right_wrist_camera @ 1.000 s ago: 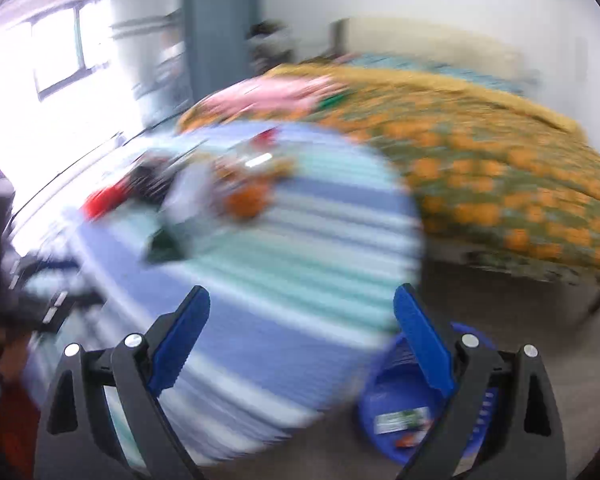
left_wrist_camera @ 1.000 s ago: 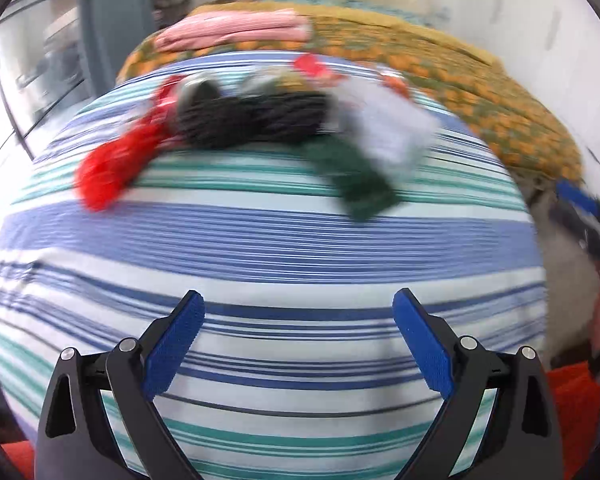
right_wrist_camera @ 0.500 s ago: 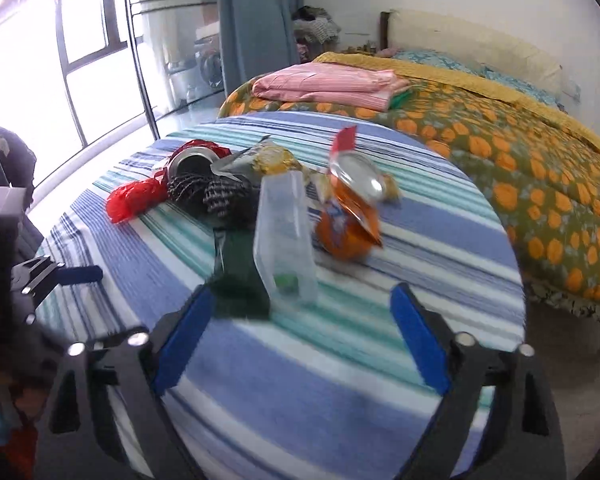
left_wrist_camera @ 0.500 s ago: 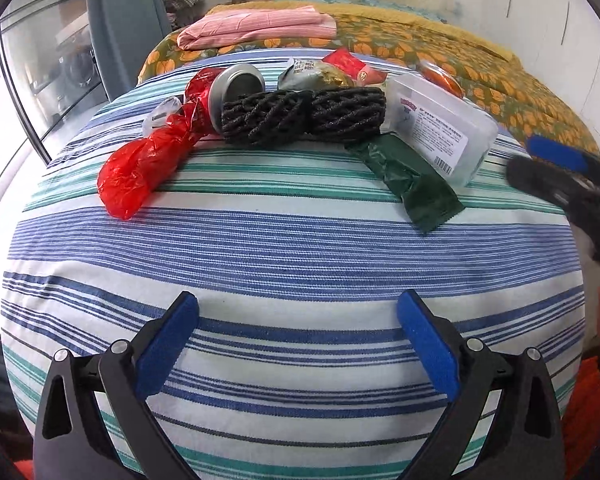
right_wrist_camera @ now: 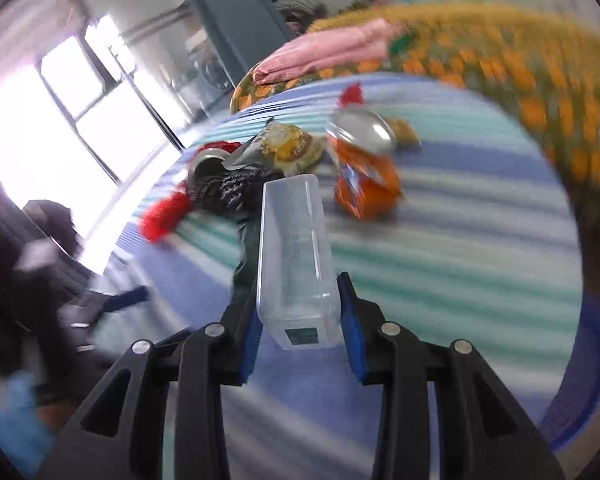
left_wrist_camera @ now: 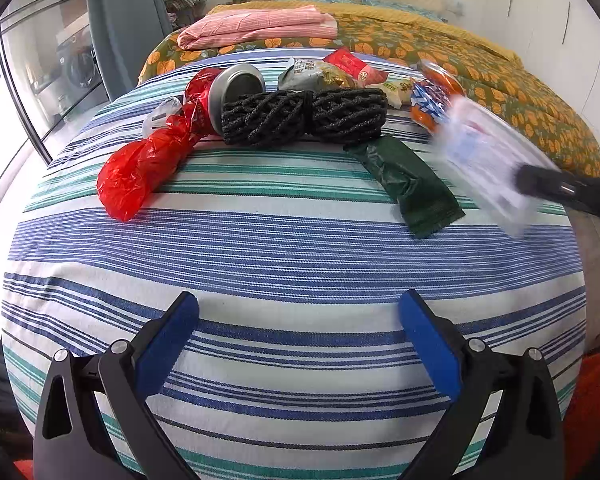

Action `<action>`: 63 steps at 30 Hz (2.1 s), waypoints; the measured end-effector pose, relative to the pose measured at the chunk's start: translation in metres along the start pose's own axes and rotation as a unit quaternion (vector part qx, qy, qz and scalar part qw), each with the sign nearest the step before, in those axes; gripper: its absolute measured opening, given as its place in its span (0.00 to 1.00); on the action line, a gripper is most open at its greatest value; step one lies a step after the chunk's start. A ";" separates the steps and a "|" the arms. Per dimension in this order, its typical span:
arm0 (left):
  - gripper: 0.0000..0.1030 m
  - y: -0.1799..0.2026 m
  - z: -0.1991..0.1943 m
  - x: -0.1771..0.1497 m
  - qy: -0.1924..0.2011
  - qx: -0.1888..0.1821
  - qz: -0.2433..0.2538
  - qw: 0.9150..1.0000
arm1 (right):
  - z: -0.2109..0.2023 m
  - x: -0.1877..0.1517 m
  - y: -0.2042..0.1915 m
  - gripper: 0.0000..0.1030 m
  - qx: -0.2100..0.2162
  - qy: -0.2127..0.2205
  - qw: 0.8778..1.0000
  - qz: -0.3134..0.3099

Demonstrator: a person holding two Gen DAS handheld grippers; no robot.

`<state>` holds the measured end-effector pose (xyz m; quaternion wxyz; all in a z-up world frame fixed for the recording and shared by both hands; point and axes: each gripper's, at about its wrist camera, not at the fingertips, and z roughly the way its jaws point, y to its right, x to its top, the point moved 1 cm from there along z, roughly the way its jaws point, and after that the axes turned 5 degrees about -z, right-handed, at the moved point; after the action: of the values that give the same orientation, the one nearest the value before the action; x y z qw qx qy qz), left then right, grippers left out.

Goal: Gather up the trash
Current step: 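Grasp the dark green wrapper with the left tool while the right tool grasps the clear plastic box, then drop the wrapper and plastic box into the blue wastebasket, opening both tools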

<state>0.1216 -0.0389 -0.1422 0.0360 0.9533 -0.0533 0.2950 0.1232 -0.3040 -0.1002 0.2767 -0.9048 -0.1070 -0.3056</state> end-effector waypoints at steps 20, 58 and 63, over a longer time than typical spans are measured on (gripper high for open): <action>0.96 0.062 0.030 0.066 0.006 -0.043 -0.053 0.998 | -0.035 -0.009 0.041 0.64 -0.105 -0.003 0.994 -0.014; 0.35 0.079 -0.006 0.024 -0.038 -0.040 0.022 0.998 | -0.024 0.014 0.023 0.58 -0.118 -0.034 0.990 -0.067; 0.34 0.130 -0.018 0.029 -0.028 -0.105 0.032 0.994 | -0.071 0.006 0.071 0.58 -0.145 -0.003 0.989 -0.017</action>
<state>0.1192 -0.1682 -0.1065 0.1248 0.9500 -0.1152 0.2620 0.1182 -0.4024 -0.0802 0.1374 -0.9342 -0.0780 -0.3198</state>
